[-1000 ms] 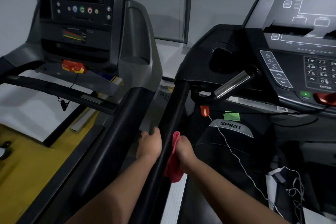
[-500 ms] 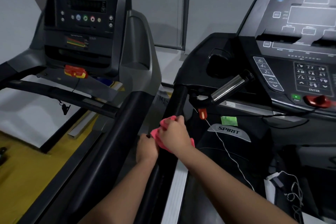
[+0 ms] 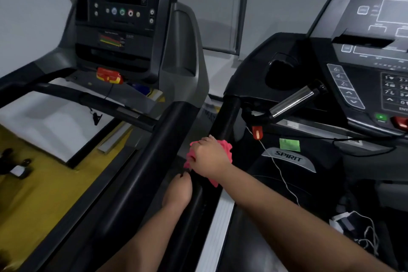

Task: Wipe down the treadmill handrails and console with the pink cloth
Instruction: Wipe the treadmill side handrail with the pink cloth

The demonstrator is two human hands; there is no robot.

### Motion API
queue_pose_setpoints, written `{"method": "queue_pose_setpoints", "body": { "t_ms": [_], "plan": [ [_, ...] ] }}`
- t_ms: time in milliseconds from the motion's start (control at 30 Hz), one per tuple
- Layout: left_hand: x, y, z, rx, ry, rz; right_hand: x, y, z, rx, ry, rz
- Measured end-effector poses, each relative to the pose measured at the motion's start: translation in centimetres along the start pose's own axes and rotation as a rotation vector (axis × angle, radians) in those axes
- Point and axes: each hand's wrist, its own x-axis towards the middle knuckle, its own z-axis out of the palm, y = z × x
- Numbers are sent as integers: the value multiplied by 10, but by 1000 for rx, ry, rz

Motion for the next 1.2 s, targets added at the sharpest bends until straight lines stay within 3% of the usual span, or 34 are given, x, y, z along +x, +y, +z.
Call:
{"method": "queue_pose_setpoints", "body": {
  "t_ms": [100,233,400,533,633,833,933,1033,1200],
  "plan": [
    [-1,-1,-1,-15,-4,-17,-2,11,-6,87,-60,-135],
    [4,-2,0,-32,-14,-44,1,26,-14,231,41,-104],
    [2,1,-1,-22,17,-68,25,12,-19,-35,-121,15],
    [2,0,2,-39,31,-53,0,23,-12,93,-45,-186],
    [5,-1,3,-33,12,-42,-3,41,-19,225,-49,-161],
    [3,1,3,-62,0,-55,29,22,-25,20,-153,31],
    [2,0,4,-114,-2,-96,23,16,-23,-83,-93,-26],
    [3,2,4,-106,9,-82,4,16,-10,3,-40,-133],
    [2,3,3,-115,11,-84,10,12,-20,0,-148,-81]
  ]
}}
